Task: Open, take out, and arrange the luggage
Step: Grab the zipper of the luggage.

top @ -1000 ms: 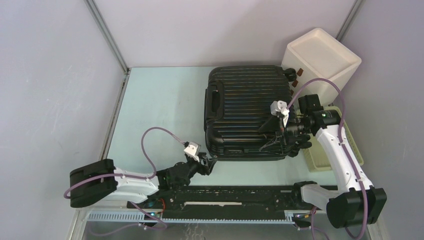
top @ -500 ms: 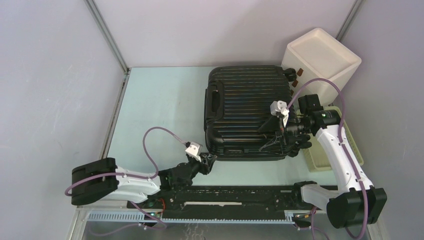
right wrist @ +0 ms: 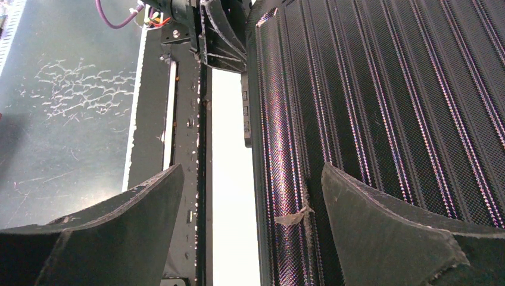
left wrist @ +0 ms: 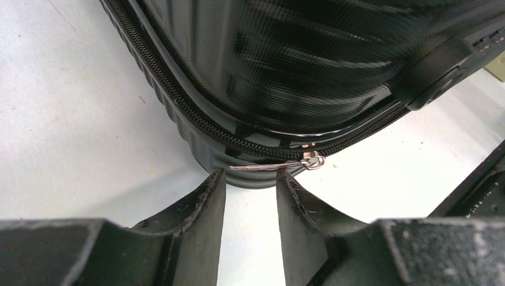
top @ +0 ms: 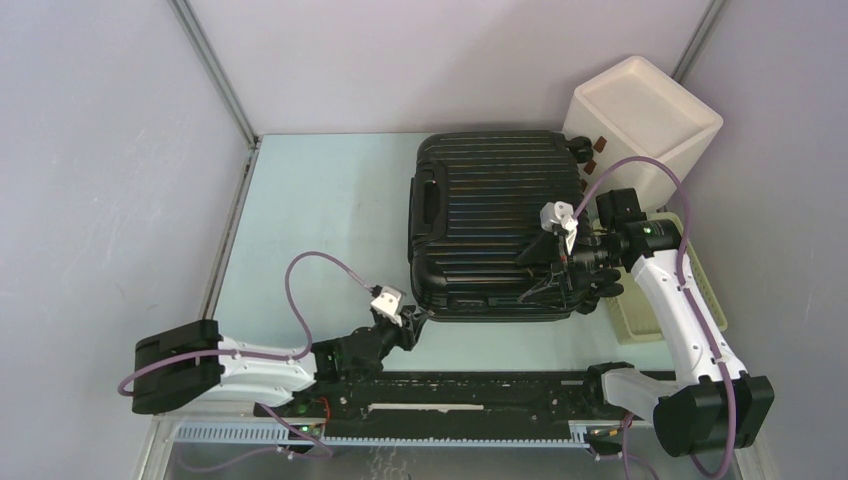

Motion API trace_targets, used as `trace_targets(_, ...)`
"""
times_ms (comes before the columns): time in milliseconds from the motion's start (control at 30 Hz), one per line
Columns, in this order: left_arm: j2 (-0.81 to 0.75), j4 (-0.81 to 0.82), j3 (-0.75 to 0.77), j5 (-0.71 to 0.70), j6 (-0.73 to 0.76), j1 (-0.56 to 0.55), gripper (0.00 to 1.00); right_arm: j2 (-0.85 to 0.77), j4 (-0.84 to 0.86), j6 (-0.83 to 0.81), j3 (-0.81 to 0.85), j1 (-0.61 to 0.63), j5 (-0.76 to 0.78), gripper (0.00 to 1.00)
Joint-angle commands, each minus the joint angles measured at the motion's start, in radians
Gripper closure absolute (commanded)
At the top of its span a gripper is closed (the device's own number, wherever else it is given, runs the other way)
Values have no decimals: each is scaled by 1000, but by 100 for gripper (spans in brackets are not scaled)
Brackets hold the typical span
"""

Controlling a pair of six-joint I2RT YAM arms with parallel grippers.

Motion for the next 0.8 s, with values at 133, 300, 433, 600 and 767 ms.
trace_targets(133, -48, 50, 13, 51, 132, -6, 58, 13, -4, -11, -9, 11, 68, 5)
trace_targets(300, -76, 99, -29, 128, 239, -6, 57, 16, -5, -12, -9, 14, 70, 5)
trace_targets(433, -119, 38, -56, 202, 277, -5, 54, 18, -6, -13, -9, 15, 72, 5)
trace_targets(600, -211, -19, -107, 190, 281, -4, 50, 20, -7, -15, -10, 18, 73, 5)
trace_targets(767, -287, 3, -157, 208, 332, -5, 45, 26, -6, -14, -9, 25, 79, 5)
